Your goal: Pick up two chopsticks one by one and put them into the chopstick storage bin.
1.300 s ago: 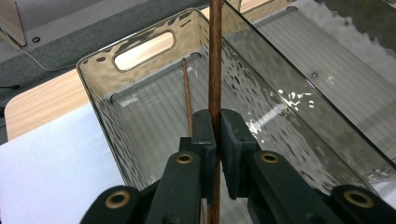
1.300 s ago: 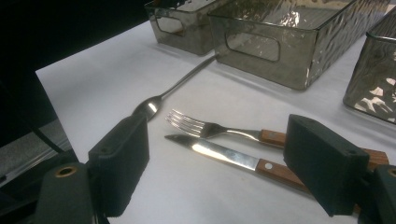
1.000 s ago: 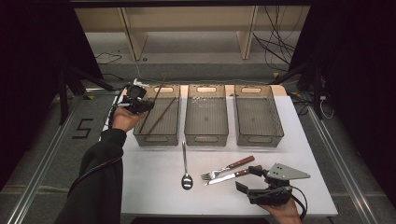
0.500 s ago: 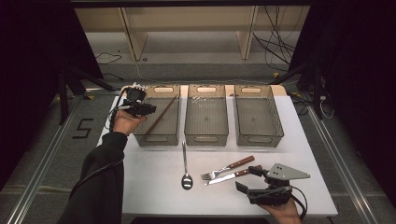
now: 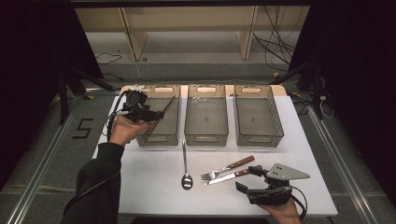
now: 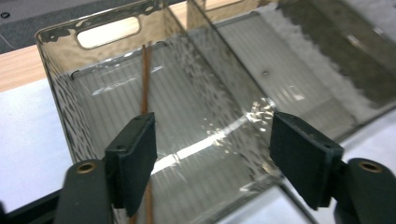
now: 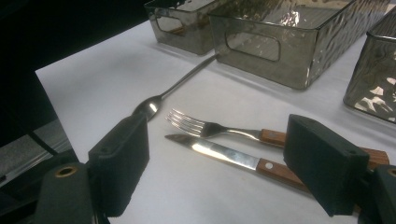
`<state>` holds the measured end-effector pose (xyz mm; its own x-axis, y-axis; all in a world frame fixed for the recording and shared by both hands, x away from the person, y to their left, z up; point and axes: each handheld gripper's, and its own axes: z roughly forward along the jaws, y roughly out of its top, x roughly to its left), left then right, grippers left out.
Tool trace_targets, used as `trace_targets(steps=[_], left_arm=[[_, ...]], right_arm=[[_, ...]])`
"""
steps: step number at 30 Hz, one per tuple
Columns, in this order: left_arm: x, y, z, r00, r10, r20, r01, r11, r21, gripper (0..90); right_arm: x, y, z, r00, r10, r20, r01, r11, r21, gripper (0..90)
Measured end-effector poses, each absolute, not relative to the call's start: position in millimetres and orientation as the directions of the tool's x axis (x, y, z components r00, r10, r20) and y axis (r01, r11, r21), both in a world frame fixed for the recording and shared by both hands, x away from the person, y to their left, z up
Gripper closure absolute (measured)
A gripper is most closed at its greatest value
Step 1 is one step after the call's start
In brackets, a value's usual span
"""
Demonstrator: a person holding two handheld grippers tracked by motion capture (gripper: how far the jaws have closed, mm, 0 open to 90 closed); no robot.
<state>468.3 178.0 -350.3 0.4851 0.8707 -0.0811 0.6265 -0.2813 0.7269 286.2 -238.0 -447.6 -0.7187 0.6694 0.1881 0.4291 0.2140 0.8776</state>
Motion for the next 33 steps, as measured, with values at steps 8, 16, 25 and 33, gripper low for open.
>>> trace_targets(steps=[8,16,25,33], left_arm=[[432.4,176.1,-350.7,0.509,0.852,-0.121,0.599,-0.250,0.761,26.5],[415.1,171.7,-361.2,0.492,0.860,-0.134,0.616,-0.235,0.752,23.6],[403.9,157.0,-373.2,0.488,0.865,-0.116,0.641,-0.264,0.721,23.1],[397.3,142.8,-387.6,0.471,0.872,-0.129,0.688,-0.272,0.672,20.5]], right_arm=[[286.5,-237.4,-448.3,-0.716,0.672,0.189,0.433,0.215,0.875,23.0],[286.8,-236.7,-448.8,-0.718,0.670,0.187,0.433,0.219,0.875,23.0],[286.3,-236.7,-448.3,-0.717,0.672,0.186,0.432,0.218,0.875,23.0],[285.9,-237.4,-447.8,-0.718,0.672,0.182,0.427,0.219,0.877,23.1]])
